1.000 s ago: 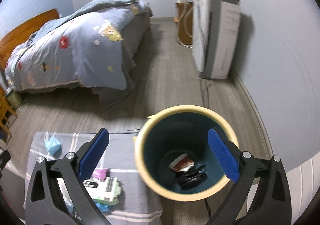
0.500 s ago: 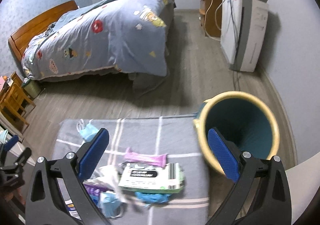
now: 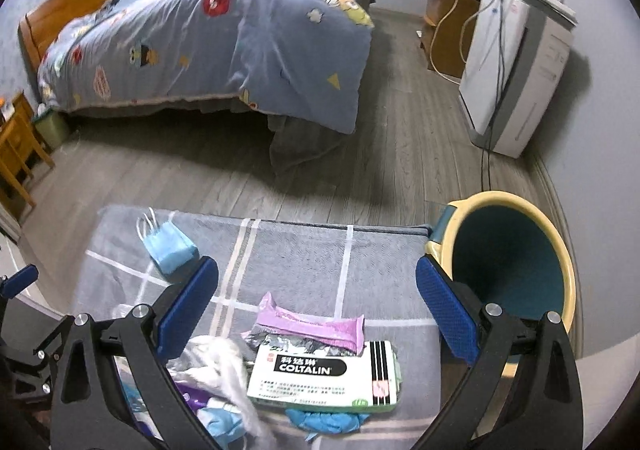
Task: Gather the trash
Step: 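Grasp the pink wrapper with the right gripper while the left grasps the clear plastic bag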
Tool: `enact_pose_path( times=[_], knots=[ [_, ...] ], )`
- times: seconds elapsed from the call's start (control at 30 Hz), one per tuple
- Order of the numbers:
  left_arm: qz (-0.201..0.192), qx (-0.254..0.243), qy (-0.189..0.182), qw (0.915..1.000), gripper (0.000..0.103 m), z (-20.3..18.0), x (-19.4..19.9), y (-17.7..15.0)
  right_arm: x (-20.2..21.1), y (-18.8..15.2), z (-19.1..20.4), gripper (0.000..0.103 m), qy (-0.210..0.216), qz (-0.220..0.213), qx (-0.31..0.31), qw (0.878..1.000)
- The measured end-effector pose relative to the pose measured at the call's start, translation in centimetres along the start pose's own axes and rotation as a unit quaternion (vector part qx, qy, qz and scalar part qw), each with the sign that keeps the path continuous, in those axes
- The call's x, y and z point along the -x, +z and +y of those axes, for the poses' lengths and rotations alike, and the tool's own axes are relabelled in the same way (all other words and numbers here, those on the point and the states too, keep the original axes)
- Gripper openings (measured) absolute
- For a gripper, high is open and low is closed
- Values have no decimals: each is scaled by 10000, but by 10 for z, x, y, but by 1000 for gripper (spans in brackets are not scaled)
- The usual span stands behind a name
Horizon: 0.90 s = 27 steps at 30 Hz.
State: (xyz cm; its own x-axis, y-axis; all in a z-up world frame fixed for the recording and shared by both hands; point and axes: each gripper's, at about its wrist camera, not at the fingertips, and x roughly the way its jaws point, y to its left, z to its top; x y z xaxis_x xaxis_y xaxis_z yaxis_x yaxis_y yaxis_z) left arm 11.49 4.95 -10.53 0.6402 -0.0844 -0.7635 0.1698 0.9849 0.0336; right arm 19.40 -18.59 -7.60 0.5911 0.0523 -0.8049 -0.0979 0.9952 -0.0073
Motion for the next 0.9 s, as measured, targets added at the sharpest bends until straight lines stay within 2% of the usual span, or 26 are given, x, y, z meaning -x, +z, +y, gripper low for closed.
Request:
enact_pose_path(
  times=[0.07, 0.2, 0.53, 0.57, 0.67, 0.73, 0.8, 0.9],
  knots=[
    [71, 63, -38, 9999, 98, 0, -8, -1, -9, -3, 0, 97, -14, 91, 83, 9999],
    [455, 244, -206, 9985, 98, -3, -34, -12, -33, -10, 2, 97, -8, 396, 320, 9987],
    [1068, -137, -405, 9934, 95, -33, -76, -26, -92, -43, 14, 97, 179, 1442, 587, 9876],
    [1091, -150, -429, 9930, 93, -33, -77, -26, -97, -45, 15, 93, 199, 1524, 570, 9865],
    [1242, -206, -513, 9907, 70, -36, -82, -27, -109, -51, 16, 76, 281, 1829, 504, 9814],
    [1267, -205, -555, 9902, 65, -37, -82, -27, -110, -52, 16, 71, 337, 1842, 483, 9811],
    [1264, -186, -626, 9898, 54, -36, -82, -26, -108, -49, 17, 50, 420, 1811, 448, 9815],
    [1236, -178, -700, 9897, 41, -36, -80, -24, -105, -47, 18, 38, 488, 1812, 365, 9815]
  ],
)
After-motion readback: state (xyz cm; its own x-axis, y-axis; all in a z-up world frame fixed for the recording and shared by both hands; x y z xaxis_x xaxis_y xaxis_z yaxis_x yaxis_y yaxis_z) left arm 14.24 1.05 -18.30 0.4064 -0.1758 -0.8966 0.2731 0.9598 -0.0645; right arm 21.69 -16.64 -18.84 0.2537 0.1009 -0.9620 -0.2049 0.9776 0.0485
